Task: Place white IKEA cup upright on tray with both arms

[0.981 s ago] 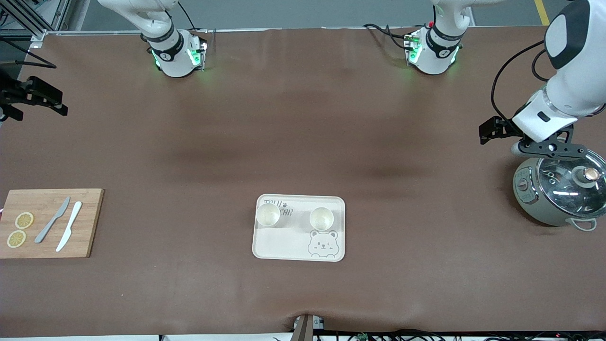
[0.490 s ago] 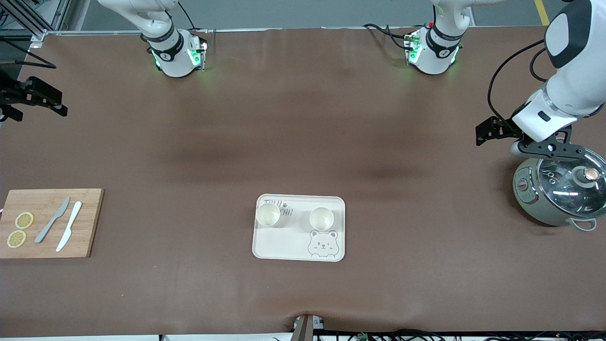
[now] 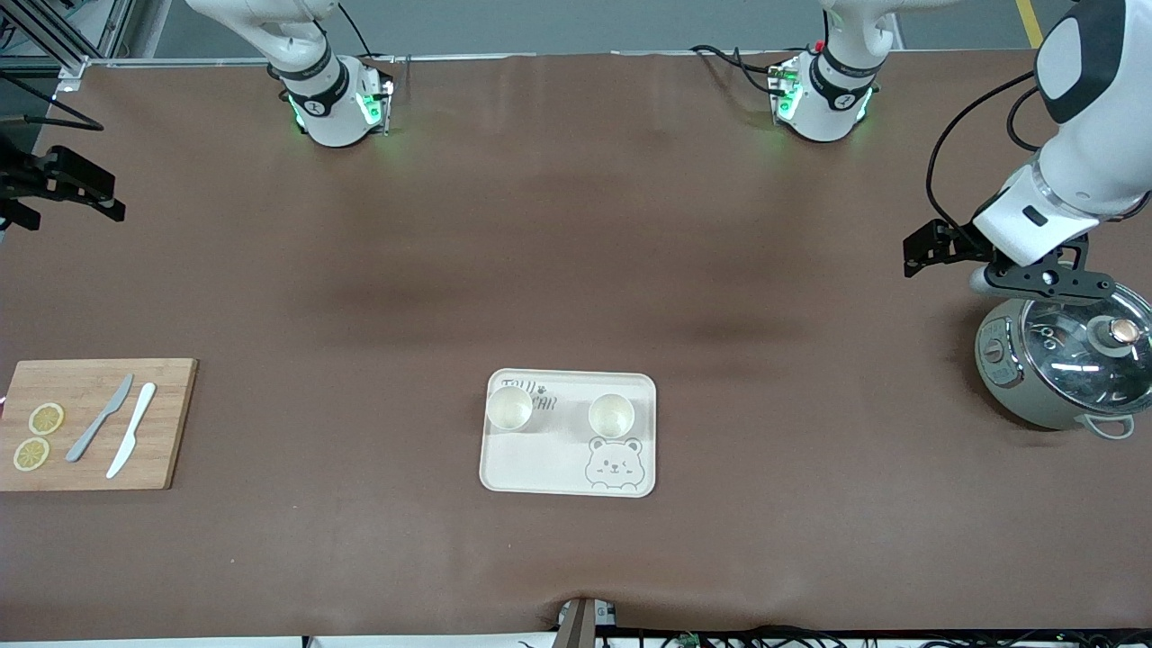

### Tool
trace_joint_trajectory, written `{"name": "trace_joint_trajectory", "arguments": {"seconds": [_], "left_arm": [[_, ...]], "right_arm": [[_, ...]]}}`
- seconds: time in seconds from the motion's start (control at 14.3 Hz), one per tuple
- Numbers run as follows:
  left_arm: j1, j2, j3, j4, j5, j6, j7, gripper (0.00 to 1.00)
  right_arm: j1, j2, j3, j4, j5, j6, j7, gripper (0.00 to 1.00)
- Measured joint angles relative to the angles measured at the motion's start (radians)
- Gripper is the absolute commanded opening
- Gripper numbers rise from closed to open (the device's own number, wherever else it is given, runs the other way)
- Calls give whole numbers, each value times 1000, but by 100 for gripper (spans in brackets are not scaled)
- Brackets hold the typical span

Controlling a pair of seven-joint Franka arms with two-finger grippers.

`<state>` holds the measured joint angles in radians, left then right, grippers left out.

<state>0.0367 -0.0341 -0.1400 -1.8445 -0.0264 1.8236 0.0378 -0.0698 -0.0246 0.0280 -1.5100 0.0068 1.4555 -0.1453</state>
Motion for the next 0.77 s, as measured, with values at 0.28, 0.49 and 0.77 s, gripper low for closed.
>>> {"name": "trace_joint_trajectory", "arguments": {"seconds": [0.28, 0.49, 0.77], "left_arm": [[0, 0, 0, 0, 0, 0, 0, 100], [0, 0, 0, 0, 0, 0, -3, 100], [0, 0, 0, 0, 0, 0, -23, 100]], "right_arm": [[0, 0, 0, 0, 0, 0, 0, 100], [0, 0, 2, 0, 0, 3, 0, 100], [0, 0, 3, 0, 1, 4, -1, 100]]}}
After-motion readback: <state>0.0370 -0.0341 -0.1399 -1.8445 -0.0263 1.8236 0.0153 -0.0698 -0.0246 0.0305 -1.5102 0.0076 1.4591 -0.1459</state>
